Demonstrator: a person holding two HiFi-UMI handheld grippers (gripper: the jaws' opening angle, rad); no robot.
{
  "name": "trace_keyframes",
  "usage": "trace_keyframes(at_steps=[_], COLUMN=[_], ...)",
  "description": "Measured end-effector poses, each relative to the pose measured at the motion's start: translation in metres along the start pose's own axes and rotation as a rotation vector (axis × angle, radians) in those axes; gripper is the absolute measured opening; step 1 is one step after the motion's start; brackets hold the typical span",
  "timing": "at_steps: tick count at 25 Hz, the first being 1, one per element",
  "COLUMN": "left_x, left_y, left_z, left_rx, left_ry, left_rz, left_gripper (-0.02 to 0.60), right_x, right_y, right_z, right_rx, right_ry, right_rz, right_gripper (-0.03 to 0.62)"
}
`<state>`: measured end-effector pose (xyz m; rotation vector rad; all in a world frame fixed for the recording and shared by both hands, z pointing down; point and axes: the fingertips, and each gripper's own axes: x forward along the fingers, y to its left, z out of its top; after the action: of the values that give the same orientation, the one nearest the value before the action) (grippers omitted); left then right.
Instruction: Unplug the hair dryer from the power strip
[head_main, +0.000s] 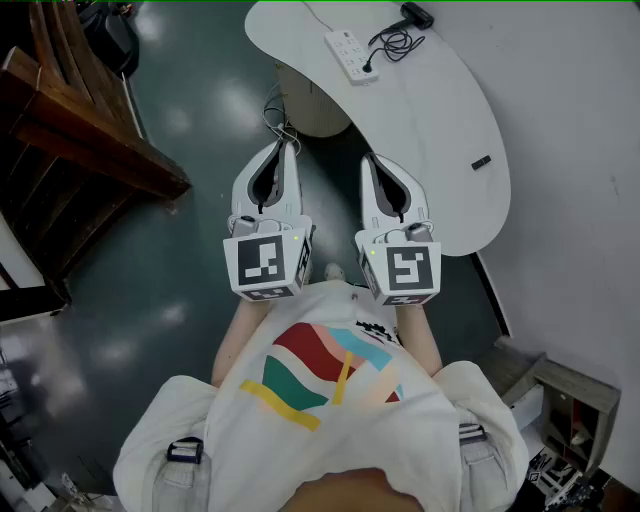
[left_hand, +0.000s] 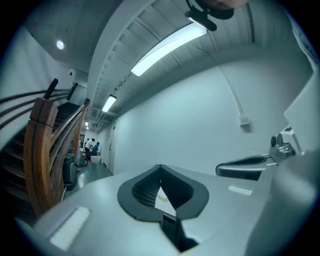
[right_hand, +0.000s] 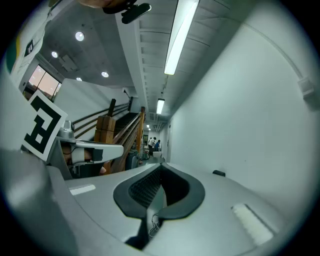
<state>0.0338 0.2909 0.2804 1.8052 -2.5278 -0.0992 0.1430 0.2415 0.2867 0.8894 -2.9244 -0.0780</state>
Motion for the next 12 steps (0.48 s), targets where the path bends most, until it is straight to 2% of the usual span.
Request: trace_keyframes(at_steps=[12], left_x=[0.007], left_y=[0.046], left_z=[-0.007], left_rx=[-0.023], left_ry=[-0.007], left_rz=[-0.019], left_gripper=[-0.005], right_x=[0.028], right_y=[0.030], right_z=[-0.005], right_rx=[-0.006], right_ry=[0.028], right_rz=[-0.009], right_gripper=[0.011])
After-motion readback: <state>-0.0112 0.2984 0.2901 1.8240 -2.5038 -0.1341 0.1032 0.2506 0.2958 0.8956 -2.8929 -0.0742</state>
